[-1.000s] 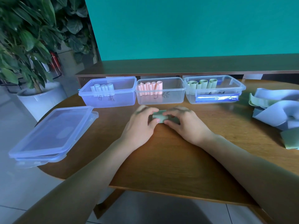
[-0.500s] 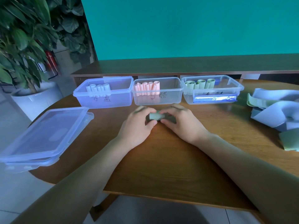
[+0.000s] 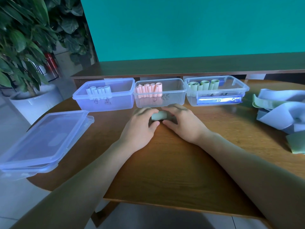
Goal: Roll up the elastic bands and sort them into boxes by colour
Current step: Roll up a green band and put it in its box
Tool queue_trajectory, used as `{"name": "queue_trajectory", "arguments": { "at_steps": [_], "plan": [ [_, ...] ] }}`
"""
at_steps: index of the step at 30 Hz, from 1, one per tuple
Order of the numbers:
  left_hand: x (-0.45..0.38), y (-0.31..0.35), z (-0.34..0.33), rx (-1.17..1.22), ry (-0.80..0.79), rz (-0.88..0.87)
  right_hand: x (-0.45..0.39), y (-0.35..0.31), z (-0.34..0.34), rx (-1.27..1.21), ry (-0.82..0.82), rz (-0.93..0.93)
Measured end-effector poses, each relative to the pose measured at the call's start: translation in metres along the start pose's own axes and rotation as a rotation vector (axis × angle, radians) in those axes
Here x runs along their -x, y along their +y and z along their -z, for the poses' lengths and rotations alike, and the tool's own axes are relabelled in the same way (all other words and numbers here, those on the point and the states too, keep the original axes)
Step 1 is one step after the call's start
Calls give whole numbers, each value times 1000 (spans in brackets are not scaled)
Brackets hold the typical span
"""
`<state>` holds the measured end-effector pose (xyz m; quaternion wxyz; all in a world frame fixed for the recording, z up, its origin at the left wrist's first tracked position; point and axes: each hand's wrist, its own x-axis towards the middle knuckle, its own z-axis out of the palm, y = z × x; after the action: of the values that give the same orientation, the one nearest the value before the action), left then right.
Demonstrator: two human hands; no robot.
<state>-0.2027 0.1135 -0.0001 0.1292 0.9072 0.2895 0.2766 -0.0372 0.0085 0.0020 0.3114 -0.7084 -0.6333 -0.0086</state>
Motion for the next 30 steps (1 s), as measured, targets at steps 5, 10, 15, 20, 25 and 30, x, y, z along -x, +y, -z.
{"name": "queue_trajectory", "arguments": {
  "at_steps": [5,10,15,20,25,30],
  "plan": [
    [-7,-3,-3,15,-45,32,-1,2,0,-7,-1,-15],
    [-16,-5,-6,7,-72,48,-6,5,-2,9,-35,-28],
    [-29,-11,-10,46,-107,77,-16,10,-4,34,-44,-61],
    [-41,-17,-13,88,-121,83,-25,15,-7,21,-74,-93],
    [-48,-19,-16,57,-118,98,-32,15,-5,35,-102,-127],
    [-44,-12,-11,124,-82,67,-31,19,-5,-158,-19,-127]
  ]
}}
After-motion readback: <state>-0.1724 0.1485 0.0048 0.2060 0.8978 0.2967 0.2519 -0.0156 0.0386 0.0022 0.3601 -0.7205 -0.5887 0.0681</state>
